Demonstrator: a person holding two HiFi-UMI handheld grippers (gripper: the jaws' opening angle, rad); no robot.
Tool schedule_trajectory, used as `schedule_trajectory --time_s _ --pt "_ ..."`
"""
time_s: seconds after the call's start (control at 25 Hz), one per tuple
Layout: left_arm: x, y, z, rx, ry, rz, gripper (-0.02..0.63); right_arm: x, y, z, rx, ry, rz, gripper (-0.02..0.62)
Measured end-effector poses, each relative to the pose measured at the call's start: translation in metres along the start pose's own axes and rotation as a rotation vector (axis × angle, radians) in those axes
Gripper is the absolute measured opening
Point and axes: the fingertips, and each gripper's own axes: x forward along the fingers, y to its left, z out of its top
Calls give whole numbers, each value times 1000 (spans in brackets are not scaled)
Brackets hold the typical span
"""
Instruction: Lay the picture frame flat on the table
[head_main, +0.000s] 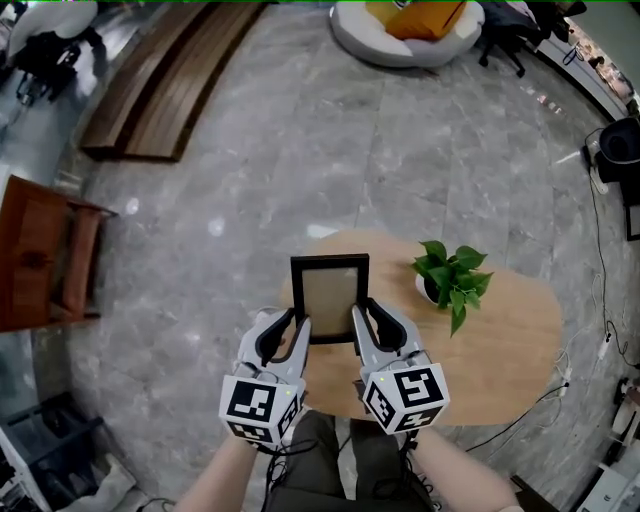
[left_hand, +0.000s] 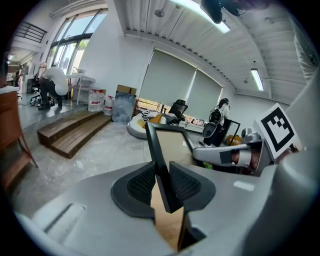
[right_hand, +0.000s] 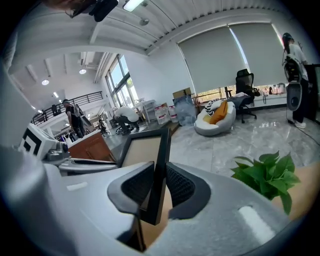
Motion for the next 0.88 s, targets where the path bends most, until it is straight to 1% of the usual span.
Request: schedule_trajectory --time_s 0.28,0.48,0.6,0.76,0.88 --pt "43 26 -70 -41 94 -8 109 42 -25 -69 23 95 -10 77" --pt "64 40 -112 -77 148 5 107 65 -39 -113 51 153 -12 77" --pt "75 44 -136 -100 169 16 106 74 -49 -139 74 188 -17 77" --pt "87 50 -166 -143 210 25 104 85 -58 -167 75 232 -30 77" --pt "93 53 -178 -143 238 31 104 92 -63 -182 85 259 -29 78"
